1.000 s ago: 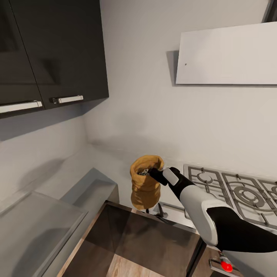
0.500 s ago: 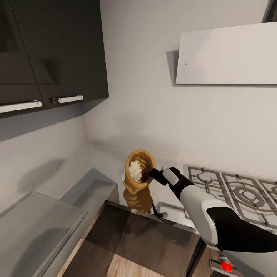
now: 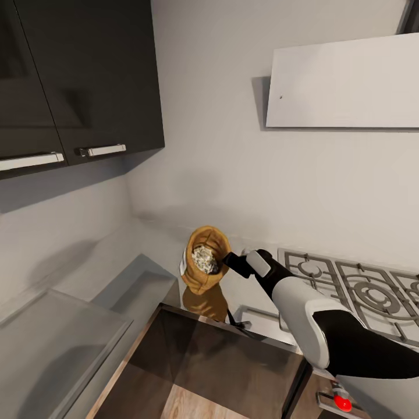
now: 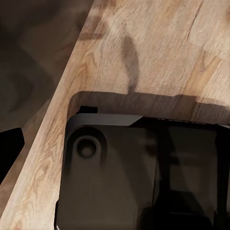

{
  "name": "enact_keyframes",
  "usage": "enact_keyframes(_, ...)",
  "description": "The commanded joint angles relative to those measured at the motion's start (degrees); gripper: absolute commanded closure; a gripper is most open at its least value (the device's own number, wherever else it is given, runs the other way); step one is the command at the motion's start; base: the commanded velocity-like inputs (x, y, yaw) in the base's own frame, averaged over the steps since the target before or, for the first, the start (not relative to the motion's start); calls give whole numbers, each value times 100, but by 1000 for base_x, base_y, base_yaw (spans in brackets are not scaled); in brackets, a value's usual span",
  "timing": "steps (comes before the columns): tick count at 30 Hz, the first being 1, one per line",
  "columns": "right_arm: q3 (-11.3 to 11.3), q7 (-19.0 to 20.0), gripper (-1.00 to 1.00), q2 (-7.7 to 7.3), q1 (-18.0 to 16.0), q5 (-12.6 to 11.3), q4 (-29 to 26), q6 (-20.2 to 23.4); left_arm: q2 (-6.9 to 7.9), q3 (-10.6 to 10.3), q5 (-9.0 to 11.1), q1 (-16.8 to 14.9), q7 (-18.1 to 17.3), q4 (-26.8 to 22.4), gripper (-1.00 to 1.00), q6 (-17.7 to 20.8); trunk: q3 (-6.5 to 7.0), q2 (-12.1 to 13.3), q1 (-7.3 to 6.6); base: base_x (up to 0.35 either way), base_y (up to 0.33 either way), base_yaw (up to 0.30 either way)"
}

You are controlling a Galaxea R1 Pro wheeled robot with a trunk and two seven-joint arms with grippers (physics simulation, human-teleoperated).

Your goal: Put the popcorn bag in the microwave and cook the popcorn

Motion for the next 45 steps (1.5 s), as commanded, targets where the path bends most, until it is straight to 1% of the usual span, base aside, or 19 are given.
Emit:
enact_keyframes(1,-8,-57,100,1,-26,-49,-15,41,-2,32,14,-5,-9,6,-100,-17,-14,-13,4,0,0,0)
enact_keyframes(4,-30,-100,100,1,-177,-50,-19,141,-2,30,14,-5,-10,5,-100,-17,-14,-13,4,0,0,0)
enact_keyframes(7,-39,-349,100,1,-445,-60,-20,291,-2,29,15,-5,-9,7,-100,-18,-14,-13,4,0,0,0)
enact_keyframes(10,-45,-621,100,1,-625,-61,-24,441,-2,33,15,-5,-9,7,-100,-17,-14,-13,4,0,0,0)
enact_keyframes(12,-47,-710,100,-111,-744,-61,-59,683,-2,35,16,-5,-10,5,-100,-17,-14,-13,4,0,0,0)
enact_keyframes(14,-44,-819,100,-257,-803,-52,-345,1054,-8,35,14,-5,-10,6,-100,-19,-14,-13,4,0,0,0)
enact_keyframes(15,-42,-919,100,-295,-811,-52,-480,1207,-9,36,14,-5,-10,7,-100,-18,-14,-13,4,0,0,0)
enact_keyframes(18,-43,-1566,100,-465,-812,-57,-1051,1714,-7,36,13,-5,-8,2,-100,-17,-14,-13,4,0,0,0)
enact_keyframes(19,-45,-1650,100,-517,-812,-58,-1129,1810,-5,36,13,-5,-9,1,-100,-19,-14,-13,4,0,0,0)
enact_keyframes(21,-53,-1760,100,-713,-819,-61,-1248,2016,-5,36,13,-5,-9,-1,-100,-18,-14,-13,4,0,0,0)
enact_keyframes(23,-55,-1792,100,-870,-827,-61,-1306,2142,-10,35,-1,-5,-9,-1,-100,-20,-14,-13,4,0,0,0)
enact_keyframes(24,-53,-1813,100,-1144,-843,-36,-1365,2369,-30,36,-12,-8,-10,-1,-100,-20,-14,-13,4,0,0,0)
enact_keyframes(26,-44,-1872,100,-1293,-839,-16,-1515,2508,-41,25,-13,-13,-10,-1,-100,-24,-14,-13,4,0,0,0)
enact_keyframes(27,-47,-1961,100,-1402,-841,-24,-1610,2545,-43,26,-13,-13,-10,-1,-100,-25,-14,-13,4,0,0,0)
enact_keyframes(28,-47,-1988,100,-1435,-841,-25,-1639,2596,-44,18,-16,-14,-8,-1,-100,-29,-14,-13,4,-45,0,0)
enact_keyframes(36,-47,-2012,100,-1459,-842,-30,-1654,2654,-46,-1,-22,-14,-10,-1,-100,-34,-14,-13,4,-286,0,0)
enact_keyframes(40,-47,-2230,100,-1435,-835,-27,-1652,2809,-46,-7,-22,-14,-10,-1,-100,-35,-14,-13,4,-342,0,-46)
enact_keyframes(43,-47,-2301,100,-1443,-838,-37,-1666,2959,-46,8,-22,-14,-8,-1,-100,-35,-14,-13,4,-342,0,-241)
enact_keyframes(45,-39,-2307,100,-1453,-797,-49,-1921,3070,-46,6,-22,-14,-9,-1,-100,-35,-14,-13,4,-342,0,-96)
